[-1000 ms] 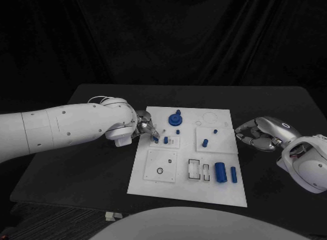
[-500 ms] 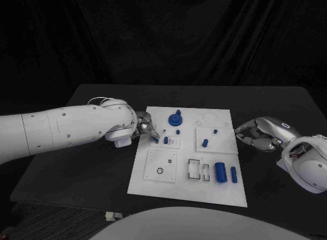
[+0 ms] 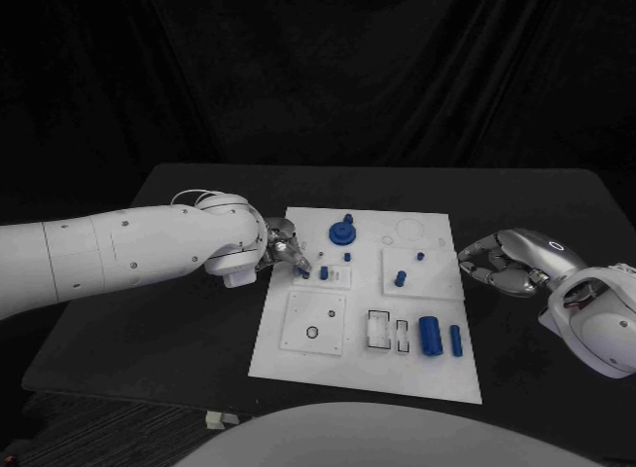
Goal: Assemble the parts on the task board
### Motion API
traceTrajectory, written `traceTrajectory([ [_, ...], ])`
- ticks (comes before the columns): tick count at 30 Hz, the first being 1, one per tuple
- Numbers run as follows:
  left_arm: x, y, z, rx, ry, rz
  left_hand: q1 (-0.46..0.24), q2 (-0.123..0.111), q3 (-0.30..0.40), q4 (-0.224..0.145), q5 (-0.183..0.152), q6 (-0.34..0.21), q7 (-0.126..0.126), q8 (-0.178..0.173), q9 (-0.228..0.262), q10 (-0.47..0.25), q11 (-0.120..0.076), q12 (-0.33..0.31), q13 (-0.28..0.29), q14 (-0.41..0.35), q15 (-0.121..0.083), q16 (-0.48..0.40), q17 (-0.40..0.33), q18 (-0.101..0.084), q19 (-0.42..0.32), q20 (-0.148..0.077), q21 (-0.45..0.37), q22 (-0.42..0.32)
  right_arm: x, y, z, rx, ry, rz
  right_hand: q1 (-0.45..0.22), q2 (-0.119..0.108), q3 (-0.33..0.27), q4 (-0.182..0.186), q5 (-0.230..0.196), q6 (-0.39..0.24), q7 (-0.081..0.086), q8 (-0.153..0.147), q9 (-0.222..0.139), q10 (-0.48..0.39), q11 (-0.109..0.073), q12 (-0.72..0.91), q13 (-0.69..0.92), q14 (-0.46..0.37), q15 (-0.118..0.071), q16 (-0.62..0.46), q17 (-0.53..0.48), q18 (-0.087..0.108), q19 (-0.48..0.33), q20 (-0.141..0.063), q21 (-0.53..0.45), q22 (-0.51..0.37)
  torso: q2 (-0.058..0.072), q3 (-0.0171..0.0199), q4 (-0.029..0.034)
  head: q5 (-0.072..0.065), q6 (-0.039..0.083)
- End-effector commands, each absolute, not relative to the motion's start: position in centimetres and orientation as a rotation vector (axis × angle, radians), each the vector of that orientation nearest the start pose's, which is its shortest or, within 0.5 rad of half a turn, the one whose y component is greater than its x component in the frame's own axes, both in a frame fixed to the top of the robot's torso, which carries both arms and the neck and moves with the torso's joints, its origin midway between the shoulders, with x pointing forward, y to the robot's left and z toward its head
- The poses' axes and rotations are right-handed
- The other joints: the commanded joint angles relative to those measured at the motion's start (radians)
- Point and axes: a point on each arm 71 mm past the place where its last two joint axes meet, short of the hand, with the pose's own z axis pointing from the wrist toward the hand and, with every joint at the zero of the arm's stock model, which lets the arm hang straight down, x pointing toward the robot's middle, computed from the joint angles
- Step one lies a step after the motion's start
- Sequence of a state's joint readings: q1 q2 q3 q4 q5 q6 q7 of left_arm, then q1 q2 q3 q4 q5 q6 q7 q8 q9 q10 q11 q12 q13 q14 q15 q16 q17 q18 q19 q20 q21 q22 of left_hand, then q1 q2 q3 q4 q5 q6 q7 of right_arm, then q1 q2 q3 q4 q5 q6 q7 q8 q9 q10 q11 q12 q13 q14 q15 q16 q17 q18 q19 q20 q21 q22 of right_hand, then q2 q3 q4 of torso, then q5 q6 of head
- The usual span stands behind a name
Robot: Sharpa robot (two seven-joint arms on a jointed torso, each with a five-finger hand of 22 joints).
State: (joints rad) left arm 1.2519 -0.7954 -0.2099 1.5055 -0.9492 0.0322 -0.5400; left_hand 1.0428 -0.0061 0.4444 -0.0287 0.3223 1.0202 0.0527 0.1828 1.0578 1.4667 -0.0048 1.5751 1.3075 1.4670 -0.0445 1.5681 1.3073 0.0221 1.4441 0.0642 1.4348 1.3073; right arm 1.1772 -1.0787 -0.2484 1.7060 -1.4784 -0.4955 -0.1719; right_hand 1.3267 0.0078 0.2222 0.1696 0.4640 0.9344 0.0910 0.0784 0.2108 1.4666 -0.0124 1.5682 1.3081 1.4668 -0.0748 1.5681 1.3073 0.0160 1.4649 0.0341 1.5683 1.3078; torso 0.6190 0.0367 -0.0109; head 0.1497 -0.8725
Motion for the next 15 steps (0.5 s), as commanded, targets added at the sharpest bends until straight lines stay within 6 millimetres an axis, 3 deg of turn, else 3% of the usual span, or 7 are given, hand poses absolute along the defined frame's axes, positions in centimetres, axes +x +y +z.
traceTrajectory([
  [1,45.46,20.83,-26.78,-0.270,2.444,-0.355,0.002,0.012,0.002,0.002,0.000,0.004,-0.004,-0.002,0.002,0.104,-0.007,-0.004,0.263,0.104,-0.006,0.003,0.264,0.018,-0.004,-0.001,-0.006,0.211,40.91,-26.86,-24.35,-0.054,1.756,0.504,0.006,-0.004,0.005,0.000,0.004,0.010,0.001,-0.005,-0.001,0.104,0.005,0.003,0.263,0.102,0.006,-0.002,0.253,-0.014,0.101,0.009,-0.005,0.260,0.000,-0.0002,-0.0007,0.001,0.000],
  [15,45.25,20.74,-26.83,-0.259,2.460,-0.348,0.005,0.011,0.003,-0.001,0.004,0.004,-0.004,-0.002,0.002,0.104,-0.007,-0.004,0.263,0.104,-0.007,0.003,0.264,0.018,-0.005,-0.002,-0.007,0.210,40.93,-26.90,-24.42,-0.054,1.759,0.501,0.007,-0.004,0.006,-0.001,0.004,0.010,0.001,-0.005,-0.001,0.104,0.005,0.003,0.263,0.102,0.006,-0.002,0.253,-0.014,0.101,0.009,-0.005,0.260,0.000,-0.0004,-0.0015,0.001,0.000],
])
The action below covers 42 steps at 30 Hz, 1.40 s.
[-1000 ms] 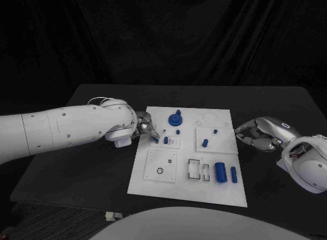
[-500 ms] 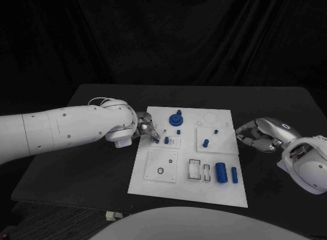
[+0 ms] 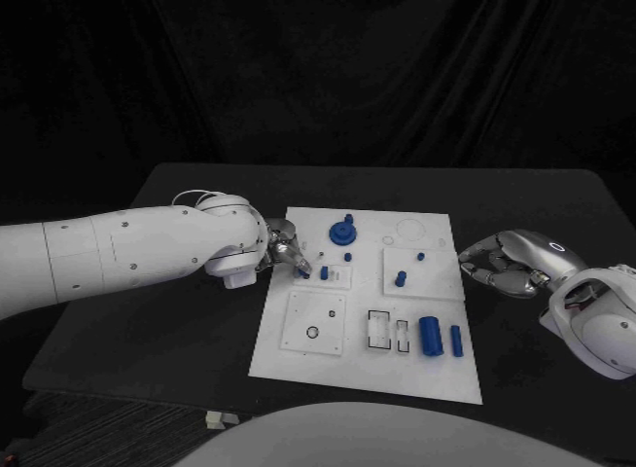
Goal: Assemble the parts on the task board
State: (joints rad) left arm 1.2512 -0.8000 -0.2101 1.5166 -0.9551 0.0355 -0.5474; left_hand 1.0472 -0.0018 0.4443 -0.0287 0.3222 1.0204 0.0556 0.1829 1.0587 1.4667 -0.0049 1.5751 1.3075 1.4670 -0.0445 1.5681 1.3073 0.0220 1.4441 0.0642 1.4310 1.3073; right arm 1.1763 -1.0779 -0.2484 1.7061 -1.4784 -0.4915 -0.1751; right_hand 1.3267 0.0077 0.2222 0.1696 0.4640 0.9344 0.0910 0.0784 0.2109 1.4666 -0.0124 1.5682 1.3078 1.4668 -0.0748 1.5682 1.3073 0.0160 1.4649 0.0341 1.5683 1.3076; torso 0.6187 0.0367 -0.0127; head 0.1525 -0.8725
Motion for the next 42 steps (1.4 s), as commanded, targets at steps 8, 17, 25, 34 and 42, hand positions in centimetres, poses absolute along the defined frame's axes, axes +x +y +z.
traceTrajectory([
  [8,45.24,20.82,-26.86,-0.260,2.465,-0.342,0.001,0.007,0.004,-0.002,0.006,0.004,-0.007,-0.002,0.001,0.104,-0.007,-0.004,0.263,0.104,-0.007,0.003,0.263,0.018,-0.005,-0.002,-0.003,0.210,40.95,-26.95,-24.49,-0.054,1.762,0.499,0.007,-0.004,0.006,-0.001,0.004,0.010,0.001,-0.005,-0.001,0.104,0.005,0.003,0.263,0.102,0.006,-0.002,0.253,-0.014,0.101,0.009,-0.005,0.260,0.000,-0.0002,0.0009,0.000,0.000],
  [17,45.16,21.11,-26.89,-0.260,2.473,-0.333,0.004,0.007,0.007,-0.005,0.011,0.003,-0.007,-0.002,0.001,0.104,-0.008,-0.004,0.263,0.104,-0.008,0.003,0.263,0.019,-0.007,-0.002,-0.005,0.210,40.92,-26.93,-24.60,-0.054,1.766,0.499,0.007,-0.003,0.009,-0.002,0.004,0.010,0.001,-0.005,-0.002,0.104,0.005,0.003,0.263,0.102,0.006,-0.002,0.253,-0.014,0.101,0.009,-0.005,0.260,0.000,-0.0002,0.0001,0.001,0.000],
  [25,44.96,20.91,-26.86,-0.252,2.478,-0.338,0.004,0.006,0.007,-0.005,0.011,0.003,-0.007,-0.002,0.001,0.104,-0.008,-0.004,0.263,0.104,-0.008,0.003,0.263,0.019,-0.007,-0.002,-0.006,0.209,40.92,-26.93,-24.62,-0.054,1.766,0.499,0.007,-0.003,0.009,-0.002,0.004,0.010,0.001,-0.005,-0.002,0.104,0.005,0.003,0.263,0.102,0.006,-0.002,0.253,-0.014,0.101,0.009,-0.005,0.260,0.001,-0.0006,0.0003,0.002,0.000],
  [34,44.97,20.94,-26.88,-0.251,2.481,-0.335,0.004,0.006,0.007,-0.006,0.011,0.004,-0.007,-0.002,0.001,0.104,-0.007,-0.004,0.263,0.104,-0.008,0.003,0.263,0.019,-0.008,-0.002,-0.006,0.209,40.91,-26.94,-24.64,-0.053,1.767,0.498,0.007,-0.003,0.009,-0.002,0.004,0.010,0.001,-0.005,-0.002,0.104,0.005,0.003,0.263,0.102,0.006,-0.002,0.253,-0.014,0.101,0.009,-0.005,0.260,0.001,0.0000,0.0001,0.000,0.000],
  [42,45.14,20.87,-26.90,-0.254,2.475,-0.336,-0.014,0.008,-0.004,0.009,-0.049,0.006,-0.005,-0.002,-0.001,0.104,-0.006,-0.004,0.263,0.104,-0.007,0.003,0.263,0.019,-0.009,-0.002,-0.008,0.209,40.92,-26.86,-24.66,-0.055,1.767,0.500,0.007,-0.003,0.009,-0.002,0.004,0.010,0.001,-0.005,-0.002,0.104,0.005,0.003,0.263,0.102,0.006,-0.002,0.253,-0.014,0.101,0.009,-0.005,0.260,0.001,-0.0003,0.0000,-0.001,0.000],
])
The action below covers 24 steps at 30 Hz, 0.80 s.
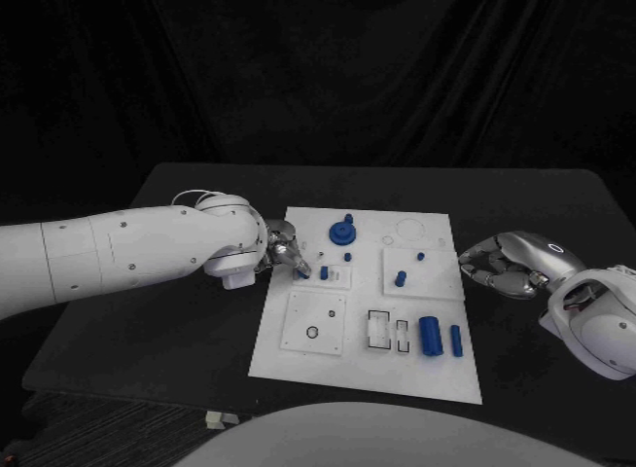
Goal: Assemble the parts on the task board
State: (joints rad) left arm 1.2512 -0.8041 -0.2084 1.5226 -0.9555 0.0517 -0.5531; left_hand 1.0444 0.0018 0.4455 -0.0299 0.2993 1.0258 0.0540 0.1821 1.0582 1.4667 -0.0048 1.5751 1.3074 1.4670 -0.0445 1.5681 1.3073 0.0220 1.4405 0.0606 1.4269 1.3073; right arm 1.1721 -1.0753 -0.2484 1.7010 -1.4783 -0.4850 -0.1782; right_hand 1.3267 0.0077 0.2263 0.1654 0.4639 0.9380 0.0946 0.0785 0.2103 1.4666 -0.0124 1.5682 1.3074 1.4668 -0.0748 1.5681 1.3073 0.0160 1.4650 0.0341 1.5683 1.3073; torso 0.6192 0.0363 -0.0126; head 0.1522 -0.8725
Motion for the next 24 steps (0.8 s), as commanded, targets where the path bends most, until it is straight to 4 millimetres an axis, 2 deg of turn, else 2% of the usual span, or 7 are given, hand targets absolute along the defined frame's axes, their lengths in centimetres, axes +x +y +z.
traceTrajectory([
  [1,45.16,20.85,-26.90,-0.255,2.473,-0.336,-0.014,0.005,-0.009,0.014,-0.044,0.001,-0.004,-0.001,-0.001,0.104,-0.006,-0.004,0.263,0.104,-0.007,0.003,0.264,0.019,-0.005,0.002,-0.004,0.209,40.92,-26.86,-24.66,-0.055,1.767,0.500,0.007,-0.003,0.006,0.000,0.004,0.007,-0.003,-0.005,-0.001,0.104,0.005,0.003,0.263,0.102,0.006,-0.002,0.253,-0.014,0.101,0.009,-0.005,0.260,0.001,0.0000,-0.0004,-0.001,0.000],
  [2,45.17,20.84,-26.90,-0.256,2.472,-0.335,-0.021,0.007,-0.017,0.023,-0.083,0.002,-0.004,-0.003,-0.003,0.104,-0.006,-0.004,0.263,0.104,-0.007,0.003,0.264,0.019,-0.005,0.002,-0.005,0.209,40.92,-26.86,-24.66,-0.054,1.768,0.500,0.007,-0.003,0.007,0.000,0.004,0.007,-0.002,-0.005,-0.001,0.104,0.005,0.003,0.263,0.102,0.006,-0.002,0.253,-0.014,0.101,0.009,-0.005,0.260,0.001,0.0001,-0.0003,-0.002,0.000],
  [4,45.19,20.84,-26.91,-0.258,2.472,-0.333,-0.035,0.004,-0.037,0.038,-0.131,0.004,-0.002,-0.005,-0.007,0.104,-0.004,-0.004,0.263,0.104,-0.006,0.003,0.264,0.019,-0.005,0.003,-0.005,0.209,40.91,-26.88,-24.65,-0.054,1.768,0.499,0.007,-0.003,0.007,0.000,0.004,0.007,-0.002,-0.005,-0.001,0.104,0.005,0.003,0.263,0.102,0.006,-0.002,0.253,-0.014,0.101,0.009,-0.005,0.260,0.001,-0.0001,-0.0007,-0.002,0.000],
  [9,45.22,20.89,-26.96,-0.258,2.477,-0.324,-0.072,-0.001,-0.108,0.090,-0.220,0.010,0.004,-0.011,-0.018,0.104,0.000,-0.004,0.263,0.104,-0.002,0.003,0.264,0.019,-0.006,0.006,-0.008,0.208,40.91,-26.90,-24.66,-0.054,1.768,0.498,0.007,-0.003,0.007,0.000,0.004,0.007,-0.002,-0.005,-0.001,0.104,0.005,0.003,0.263,0.102,0.006,-0.002,0.253,-0.014,0.101,0.009,-0.005,0.260,0.000,0.0006,0.0002,-0.003,0.000],
  [11,45.22,20.92,-26.97,-0.258,2.478,-0.321,-0.088,-0.004,-0.140,0.113,-0.243,0.011,0.006,-0.014,-0.022,0.104,0.003,-0.004,0.263,0.104,0.000,0.003,0.264,0.020,-0.007,0.008,-0.009,0.208,40.91,-26.89,-24.66,-0.054,1.769,0.498,0.007,-0.003,0.008,-0.001,0.004,0.007,-0.002,-0.005,-0.001,0.104,0.005,0.003,0.263,0.102,0.006,-0.002,0.253,-0.014,0.101,0.009,-0.005,0.260,0.000,0.0007,0.0006,-0.003,0.000],
  [17,45.25,21.01,-27.00,-0.258,2.480,-0.317,-0.121,-0.018,-0.216,0.158,-0.251,0.001,0.013,-0.018,-0.023,0.104,0.009,-0.004,0.263,0.104,0.005,0.003,0.264,0.023,-0.021,0.011,-0.024,0.203,40.93,-26.83,-24.68,-0.055,1.769,0.500,0.007,-0.003,0.008,-0.001,0.004,0.007,-0.002,-0.005,-0.001,0.104,0.005,0.003,0.263,0.102,0.006,-0.002,0.253,-0.014,0.101,0.009,-0.005,0.260,0.000,0.0001,0.0003,-0.002,0.000],
  [24,45.31,21.10,-26.99,-0.261,2.476,-0.323,-0.146,-0.019,-0.285,0.205,-0.252,-0.006,0.014,0.001,-0.001,0.104,0.010,-0.004,0.263,0.104,0.007,0.003,0.264,0.024,-0.026,0.013,-0.028,0.202,40.95,-26.84,-24.71,-0.055,1.771,0.498,0.007,-0.003,0.008,-0.001,0.004,0.007,-0.002,-0.005,-0.001,0.104,0.005,0.003,0.263,0.102,0.006,-0.002,0.253,-0.014,0.101,0.009,-0.005,0.260,0.000,-0.0001,0.0005,-0.001,0.000],
])
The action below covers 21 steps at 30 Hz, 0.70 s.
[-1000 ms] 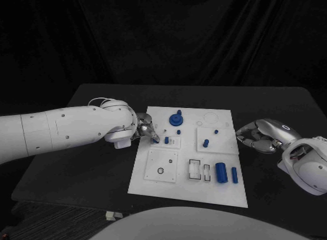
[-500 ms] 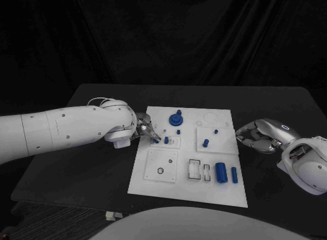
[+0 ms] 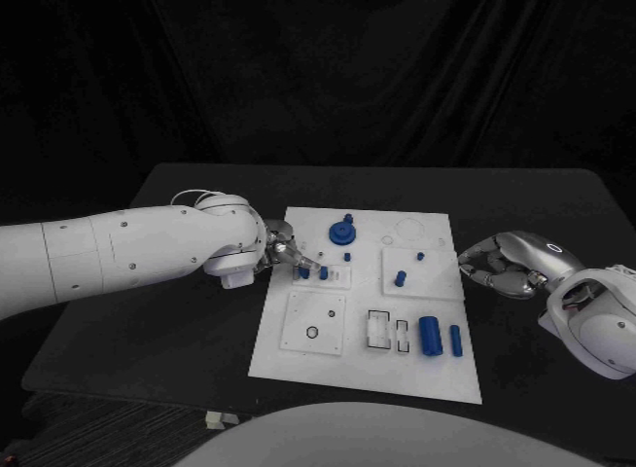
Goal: Assemble the parts on the task board
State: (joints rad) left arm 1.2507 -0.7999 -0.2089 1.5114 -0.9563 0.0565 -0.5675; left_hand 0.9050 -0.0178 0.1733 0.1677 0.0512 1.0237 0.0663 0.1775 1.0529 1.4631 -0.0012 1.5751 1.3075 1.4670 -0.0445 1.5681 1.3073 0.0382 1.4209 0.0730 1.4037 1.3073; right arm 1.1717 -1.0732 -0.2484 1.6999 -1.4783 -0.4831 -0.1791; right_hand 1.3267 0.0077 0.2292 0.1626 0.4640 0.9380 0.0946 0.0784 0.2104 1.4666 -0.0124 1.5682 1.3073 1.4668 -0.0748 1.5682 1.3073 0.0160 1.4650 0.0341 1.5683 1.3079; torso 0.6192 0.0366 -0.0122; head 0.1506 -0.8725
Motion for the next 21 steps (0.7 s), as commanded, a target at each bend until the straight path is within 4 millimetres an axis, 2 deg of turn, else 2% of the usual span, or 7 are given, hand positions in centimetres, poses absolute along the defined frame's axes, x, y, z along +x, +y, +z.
traceTrajectory([
  [1,45.33,21.11,-26.98,-0.261,2.474,-0.325,-0.010,0.000,-0.032,0.021,-0.004,-0.005,0.001,0.010,0.010,0.108,0.007,-0.004,0.263,0.104,0.007,0.003,0.263,0.008,-0.008,0.001,-0.006,0.201,40.95,-26.84,-24.72,-0.055,1.771,0.498,0.007,-0.003,0.005,0.002,0.004,0.007,-0.002,-0.005,-0.002,0.104,0.005,0.003,0.263,0.102,0.006,-0.002,0.253,-0.014,0.101,0.009,-0.005,0.260,0.001,-0.0003,0.0000,0.000,0.000],
  [8,45.38,21.14,-26.94,-0.263,2.465,-0.338,-0.007,0.004,-0.068,0.043,-0.004,-0.006,0.001,0.022,0.021,0.108,0.006,-0.004,0.263,0.104,0.007,0.003,0.263,0.008,-0.009,0.001,-0.006,0.201,40.96,-26.82,-24.77,-0.055,1.774,0.497,0.006,-0.005,0.006,0.001,0.003,0.008,-0.002,-0.005,-0.002,0.104,0.005,0.003,0.263,0.102,0.006,-0.002,0.252,-0.013,0.101,0.009,-0.006,0.260,0.000,0.0005,0.0007,0.001,0.000],
  [12,45.42,21.09,-26.82,-0.268,2.445,-0.364,0.000,0.022,-0.100,0.070,-0.003,-0.003,-0.002,0.039,0.036,0.108,0.005,-0.004,0.263,0.104,0.006,0.003,0.263,0.008,-0.008,0.001,-0.004,0.202,40.96,-26.80,-24.79,-0.055,1.775,0.496,0.006,-0.005,0.006,0.001,0.003,0.008,-0.002,-0.005,-0.002,0.104,0.005,0.003,0.263,0.102,0.006,-0.002,0.252,-0.013,0.101,0.009,-0.006,0.260,0.000,0.0004,0.0001,0.001,0.000],
  [21,45.29,20.84,-26.55,-0.268,2.414,-0.419,0.014,0.037,-0.129,0.093,-0.003,-0.006,-0.004,0.054,0.051,0.108,0.003,-0.004,0.263,0.104,0.005,0.003,0.263,0.008,-0.008,0.000,-0.003,0.202,40.93,-26.86,-24.80,-0.053,1.776,0.494,0.006,-0.004,0.007,0.001,0.004,0.008,-0.002,-0.005,-0.002,0.104,0.005,0.003,0.263,0.102,0.006,-0.001,0.254,-0.013,0.101,0.009,-0.006,0.259,0.001,0.0002,0.0007,0.000,0.000],
])
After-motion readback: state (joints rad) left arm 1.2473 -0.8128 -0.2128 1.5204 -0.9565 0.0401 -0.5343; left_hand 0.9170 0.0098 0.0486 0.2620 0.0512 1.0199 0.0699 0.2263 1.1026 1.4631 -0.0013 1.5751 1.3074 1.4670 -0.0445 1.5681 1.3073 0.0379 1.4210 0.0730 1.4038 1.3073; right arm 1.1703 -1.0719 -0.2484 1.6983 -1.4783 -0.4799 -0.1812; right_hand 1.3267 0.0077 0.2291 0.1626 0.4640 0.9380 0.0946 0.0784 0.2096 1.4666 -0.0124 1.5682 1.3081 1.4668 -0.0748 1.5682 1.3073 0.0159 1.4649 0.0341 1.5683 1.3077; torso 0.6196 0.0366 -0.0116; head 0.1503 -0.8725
